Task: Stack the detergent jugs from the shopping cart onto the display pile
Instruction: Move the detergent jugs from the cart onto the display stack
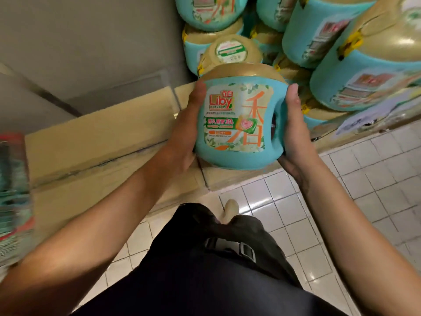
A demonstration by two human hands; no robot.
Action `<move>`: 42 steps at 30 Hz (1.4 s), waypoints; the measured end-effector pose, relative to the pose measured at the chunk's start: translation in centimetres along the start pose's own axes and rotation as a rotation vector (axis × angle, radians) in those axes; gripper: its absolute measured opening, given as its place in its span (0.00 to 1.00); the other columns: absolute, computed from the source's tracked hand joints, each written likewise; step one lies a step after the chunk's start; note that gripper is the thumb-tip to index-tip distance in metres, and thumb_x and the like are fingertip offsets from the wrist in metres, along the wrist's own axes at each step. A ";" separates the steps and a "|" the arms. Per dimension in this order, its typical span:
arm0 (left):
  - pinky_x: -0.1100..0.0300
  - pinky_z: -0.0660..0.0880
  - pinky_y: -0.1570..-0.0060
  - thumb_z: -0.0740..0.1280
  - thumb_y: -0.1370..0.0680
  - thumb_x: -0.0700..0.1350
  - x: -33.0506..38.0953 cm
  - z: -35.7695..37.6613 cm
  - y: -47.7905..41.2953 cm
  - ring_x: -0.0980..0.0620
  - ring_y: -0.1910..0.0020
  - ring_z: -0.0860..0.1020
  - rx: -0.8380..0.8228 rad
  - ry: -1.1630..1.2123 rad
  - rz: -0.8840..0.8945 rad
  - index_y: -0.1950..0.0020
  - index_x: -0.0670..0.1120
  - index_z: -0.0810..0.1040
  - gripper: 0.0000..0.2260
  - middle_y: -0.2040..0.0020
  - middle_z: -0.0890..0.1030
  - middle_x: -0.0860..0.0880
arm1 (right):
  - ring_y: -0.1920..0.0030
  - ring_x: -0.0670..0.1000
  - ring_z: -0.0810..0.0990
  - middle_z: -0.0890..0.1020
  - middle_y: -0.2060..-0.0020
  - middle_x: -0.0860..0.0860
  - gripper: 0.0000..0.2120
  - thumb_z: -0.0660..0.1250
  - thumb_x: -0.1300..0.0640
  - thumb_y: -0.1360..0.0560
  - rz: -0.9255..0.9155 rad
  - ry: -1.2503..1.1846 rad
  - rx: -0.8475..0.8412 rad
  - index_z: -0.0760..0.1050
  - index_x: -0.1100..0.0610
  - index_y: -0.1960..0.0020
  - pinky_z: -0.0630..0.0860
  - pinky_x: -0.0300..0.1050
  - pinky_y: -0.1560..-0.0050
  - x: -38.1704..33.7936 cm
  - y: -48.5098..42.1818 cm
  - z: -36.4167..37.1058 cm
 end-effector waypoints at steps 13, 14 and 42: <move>0.48 0.84 0.46 0.75 0.32 0.73 10.3 0.0 -5.0 0.40 0.41 0.85 0.019 -0.169 0.529 0.32 0.37 0.76 0.46 0.41 0.87 0.42 | 0.37 0.46 0.84 0.86 0.36 0.47 0.23 0.60 0.36 0.16 -0.174 -0.064 0.171 0.77 0.47 0.28 0.76 0.58 0.29 -7.5 -5.9 2.8; 0.50 0.83 0.45 0.75 0.33 0.72 11.1 0.1 -5.8 0.42 0.40 0.85 -0.016 -0.179 0.533 0.31 0.39 0.75 0.45 0.40 0.87 0.44 | 0.34 0.49 0.83 0.85 0.35 0.48 0.23 0.61 0.38 0.16 -0.220 -0.101 0.181 0.76 0.49 0.27 0.75 0.60 0.27 -8.1 -6.6 3.1; 0.38 0.71 0.25 0.78 0.32 0.69 10.5 -0.8 -12.6 0.43 0.22 0.71 -0.084 -0.295 0.477 0.16 0.49 0.60 0.51 0.20 0.69 0.43 | 0.22 0.44 0.69 0.68 0.19 0.45 0.44 0.64 0.30 0.23 -0.458 0.228 0.299 0.55 0.48 0.14 0.70 0.46 0.23 -8.0 -12.6 2.7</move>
Point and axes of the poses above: each hand's wrist, its own y-axis away from the middle knuckle, its own z-axis out of the palm, x = y × z, the point moved 6 cm from there along -y, towards the middle knuckle
